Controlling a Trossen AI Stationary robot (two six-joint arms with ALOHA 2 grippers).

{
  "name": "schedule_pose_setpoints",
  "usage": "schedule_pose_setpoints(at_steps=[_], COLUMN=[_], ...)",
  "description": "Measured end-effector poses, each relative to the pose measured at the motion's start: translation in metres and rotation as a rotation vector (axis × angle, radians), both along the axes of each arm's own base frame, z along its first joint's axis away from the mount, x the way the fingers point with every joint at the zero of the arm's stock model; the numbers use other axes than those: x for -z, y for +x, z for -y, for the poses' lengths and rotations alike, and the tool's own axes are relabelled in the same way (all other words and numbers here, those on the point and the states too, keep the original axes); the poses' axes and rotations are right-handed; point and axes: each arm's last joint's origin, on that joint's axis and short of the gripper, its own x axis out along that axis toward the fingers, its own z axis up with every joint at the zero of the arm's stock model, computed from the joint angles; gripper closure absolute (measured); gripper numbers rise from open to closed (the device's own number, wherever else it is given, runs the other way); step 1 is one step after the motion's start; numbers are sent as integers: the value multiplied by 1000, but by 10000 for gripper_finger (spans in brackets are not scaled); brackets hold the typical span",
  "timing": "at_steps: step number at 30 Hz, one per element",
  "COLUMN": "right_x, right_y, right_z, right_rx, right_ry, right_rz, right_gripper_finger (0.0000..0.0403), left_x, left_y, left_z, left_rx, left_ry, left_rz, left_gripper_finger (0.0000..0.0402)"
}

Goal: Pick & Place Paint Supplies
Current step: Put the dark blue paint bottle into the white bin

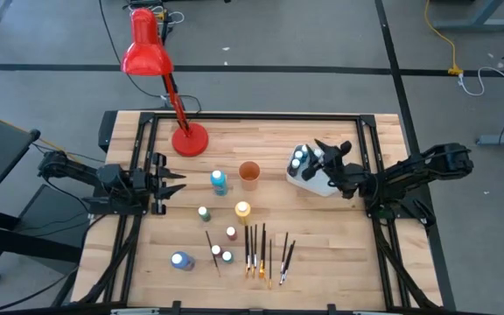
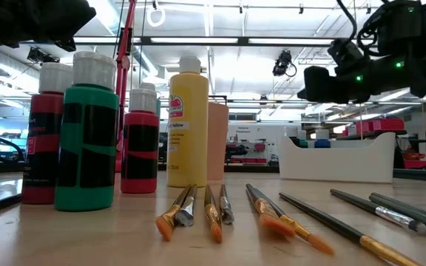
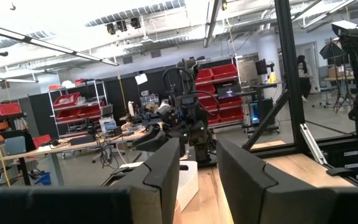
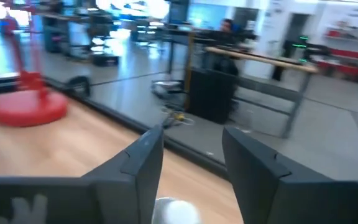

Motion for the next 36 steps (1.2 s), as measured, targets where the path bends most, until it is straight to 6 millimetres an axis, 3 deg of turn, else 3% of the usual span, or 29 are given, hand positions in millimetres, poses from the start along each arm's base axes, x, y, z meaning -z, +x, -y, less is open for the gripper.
schedule_pose_setpoints(at_steps=[6,11,19,25,36], right_x=[3,-1,-10,4,-3], right_y=[5,3,-8,-16,-31], right_z=[-11,-17,-21,-21,-21], right_rx=[-221,-180,-38,-77,-127], right_ry=[16,0,5,120,200], right_rz=[-12,-11,-27,-111,-94], right_gripper_finger=[299,391,399,401,402], left_x=[0,0,0,0,0], left_y=[0,0,0,0,0], left_z=[0,0,0,0,0], left_rx=[0,13,13,13,13], left_ry=[0,-47,-48,-49,-48], left_rz=[0,3,3,3,3], left_gripper_finger=[286,286,286,286,286])
